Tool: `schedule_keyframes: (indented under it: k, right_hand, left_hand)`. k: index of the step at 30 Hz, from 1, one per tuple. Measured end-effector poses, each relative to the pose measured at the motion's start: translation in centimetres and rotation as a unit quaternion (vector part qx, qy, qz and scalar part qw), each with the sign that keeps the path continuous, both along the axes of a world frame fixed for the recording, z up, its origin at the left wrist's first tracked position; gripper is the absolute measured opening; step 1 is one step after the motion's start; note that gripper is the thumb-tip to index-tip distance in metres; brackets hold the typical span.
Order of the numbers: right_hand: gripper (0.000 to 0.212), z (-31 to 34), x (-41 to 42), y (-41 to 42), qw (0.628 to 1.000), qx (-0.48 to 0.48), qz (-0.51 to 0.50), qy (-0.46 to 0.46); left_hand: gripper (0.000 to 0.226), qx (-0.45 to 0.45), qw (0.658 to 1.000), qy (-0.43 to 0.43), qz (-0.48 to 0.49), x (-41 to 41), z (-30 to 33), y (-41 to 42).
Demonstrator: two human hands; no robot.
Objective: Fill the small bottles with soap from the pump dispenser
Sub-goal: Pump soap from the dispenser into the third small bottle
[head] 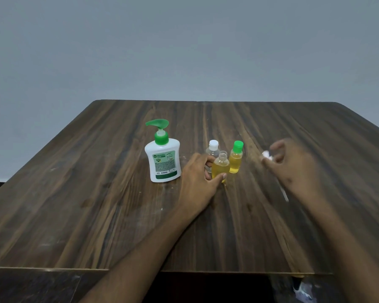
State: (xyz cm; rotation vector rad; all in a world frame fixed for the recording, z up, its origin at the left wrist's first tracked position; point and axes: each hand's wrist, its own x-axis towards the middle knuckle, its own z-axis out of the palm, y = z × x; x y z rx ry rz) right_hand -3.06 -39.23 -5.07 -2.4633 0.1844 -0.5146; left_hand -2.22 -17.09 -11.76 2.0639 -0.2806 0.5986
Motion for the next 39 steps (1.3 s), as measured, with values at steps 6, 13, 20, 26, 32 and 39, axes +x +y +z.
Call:
schedule_keyframes:
  k: [6, 13, 20, 26, 32, 39]
  right_hand:
    - [0.034, 8.8, -0.5, 0.2, 0.973, 0.151, 0.132, -0.114]
    - [0.027, 10.6, 0.0, 5.2, 0.959, 0.144, 0.233, -0.079]
    - [0.029, 10.7, 0.2, 5.9, 0.967, 0.101, 0.217, -0.087]
    - [0.033, 9.8, 0.5, 5.9, 0.971, 0.081, 0.215, -0.066]
    - [0.036, 7.4, 1.6, 6.4, 0.974, 0.015, 0.223, -0.018]
    - [0.021, 5.3, 2.3, 6.7, 0.96, -0.068, 0.269, 0.036]
  left_hand:
    - [0.034, -0.011, 1.0, -0.004, -0.008, -0.3, 0.2, 0.0]
    - [0.029, -0.039, 0.999, 0.013, -0.029, -0.2, 0.3, 0.1]
    - [0.029, -0.059, 0.997, 0.016, -0.037, 0.0, 0.1, 0.2]
    - [0.028, -0.054, 0.998, 0.014, -0.042, 0.2, 0.1, 0.2]
    - [0.029, -0.071, 0.996, 0.022, -0.046, 0.2, 0.0, 0.2]
    - [0.03, -0.059, 0.996, 0.029, -0.063, 0.3, -0.1, 0.1]
